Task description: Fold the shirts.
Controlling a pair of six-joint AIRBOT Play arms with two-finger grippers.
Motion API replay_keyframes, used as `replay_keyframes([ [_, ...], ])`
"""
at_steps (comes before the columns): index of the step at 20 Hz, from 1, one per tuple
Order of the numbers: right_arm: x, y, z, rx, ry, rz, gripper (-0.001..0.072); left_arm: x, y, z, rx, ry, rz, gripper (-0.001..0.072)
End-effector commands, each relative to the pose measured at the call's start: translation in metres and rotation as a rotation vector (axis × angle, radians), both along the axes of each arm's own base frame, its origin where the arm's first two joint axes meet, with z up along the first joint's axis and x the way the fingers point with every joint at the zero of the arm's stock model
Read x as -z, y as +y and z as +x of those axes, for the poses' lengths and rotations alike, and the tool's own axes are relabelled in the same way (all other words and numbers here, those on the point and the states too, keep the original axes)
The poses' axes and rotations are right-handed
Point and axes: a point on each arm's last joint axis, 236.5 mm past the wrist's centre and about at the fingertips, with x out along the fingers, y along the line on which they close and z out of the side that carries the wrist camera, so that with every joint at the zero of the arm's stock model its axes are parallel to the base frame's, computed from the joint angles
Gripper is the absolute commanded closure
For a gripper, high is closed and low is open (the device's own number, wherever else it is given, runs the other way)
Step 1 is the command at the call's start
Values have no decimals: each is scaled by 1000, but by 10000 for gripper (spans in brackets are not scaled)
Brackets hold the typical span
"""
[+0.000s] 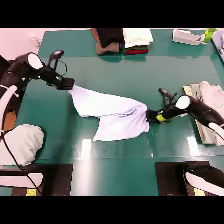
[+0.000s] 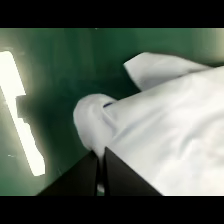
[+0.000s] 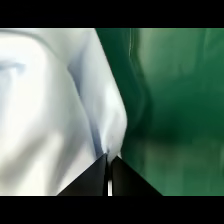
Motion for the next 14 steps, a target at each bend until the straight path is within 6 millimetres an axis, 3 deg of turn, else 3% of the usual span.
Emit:
replay_keyframes([
  [1,-74,-27,41,37,-231,-32,693,-75,12,9,-2,-192,41,681],
  [3,-160,-54,62,92,-420,-46,693,-160,13,2,-8,-384,16,681],
  [5,-251,-76,67,125,-622,-58,692,-244,15,-19,-15,-577,-14,681],
  [7,-333,-91,54,148,-795,-77,692,-328,19,-60,-20,-775,-45,681],
  [9,-400,-98,32,149,-936,-101,693,-395,20,-107,-18,-947,-92,681],
  [12,-472,-100,-1,158,-1108,-122,693,-463,24,-175,-16,-1151,-148,681],
  [14,-505,-104,-17,174,-1193,-135,693,-488,27,-203,-18,-1235,-166,682],
])
